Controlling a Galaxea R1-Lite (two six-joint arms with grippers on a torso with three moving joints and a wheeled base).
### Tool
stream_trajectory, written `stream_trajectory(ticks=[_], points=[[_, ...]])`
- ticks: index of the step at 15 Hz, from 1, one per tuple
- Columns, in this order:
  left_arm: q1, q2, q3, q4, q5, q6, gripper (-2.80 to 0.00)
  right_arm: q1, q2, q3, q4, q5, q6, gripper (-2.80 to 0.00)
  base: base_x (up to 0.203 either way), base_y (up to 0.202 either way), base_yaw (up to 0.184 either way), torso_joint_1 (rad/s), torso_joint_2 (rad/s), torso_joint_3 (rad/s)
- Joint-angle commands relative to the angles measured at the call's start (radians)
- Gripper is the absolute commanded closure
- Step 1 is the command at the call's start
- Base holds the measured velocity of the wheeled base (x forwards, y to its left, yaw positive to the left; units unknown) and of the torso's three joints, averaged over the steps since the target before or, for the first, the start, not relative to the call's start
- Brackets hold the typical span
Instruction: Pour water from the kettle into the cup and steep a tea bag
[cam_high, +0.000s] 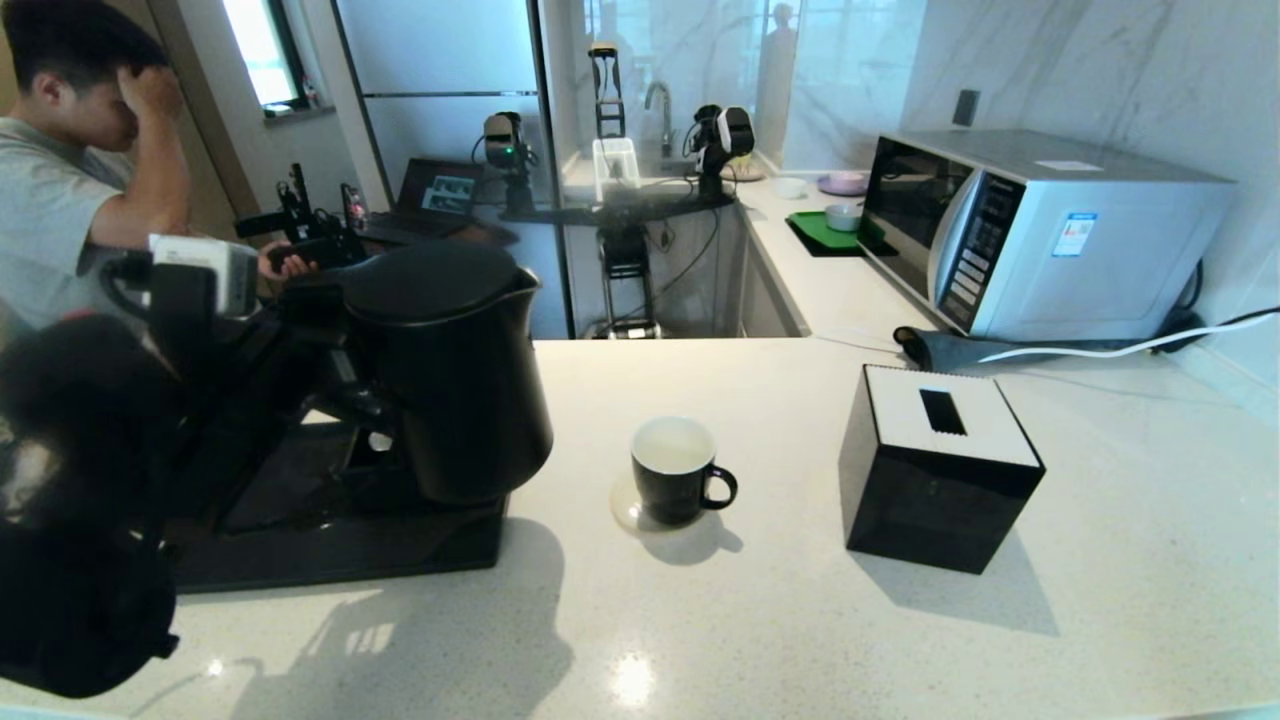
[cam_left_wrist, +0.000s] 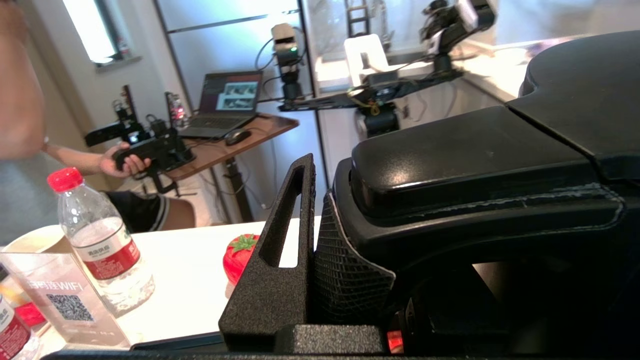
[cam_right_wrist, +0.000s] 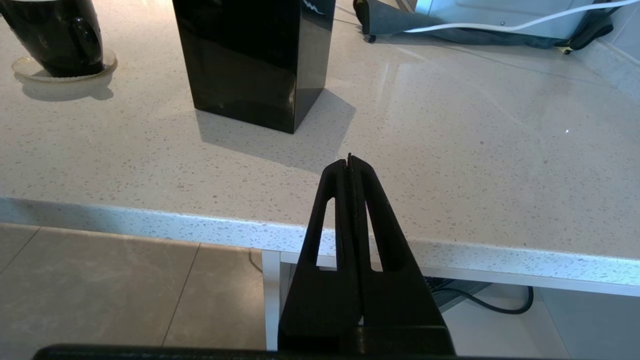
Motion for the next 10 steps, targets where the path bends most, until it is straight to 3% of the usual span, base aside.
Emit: stream_trajectory(ticks=[1,7,10], points=[[-0.059,0.037,-0.041,0.014,0.047,0.017,0.00,0.001,0.001,0.000,0.000,0.001,-0.001,0.00,0.000,0.000,0.000,0.000,0.00,0.000],[-0.143,0.048,-0.058,0.083,0.138,0.051,0.00,0.001,0.001,0.000,0.000,0.001,-0.001,0.00,0.000,0.000,0.000,0.000,0.00,0.000],[-0.150,0.045,-0.058,0.112,0.169,0.077,0.00,0.001,0.001,0.000,0.000,0.001,-0.001,0.00,0.000,0.000,0.000,0.000,0.00,0.000]])
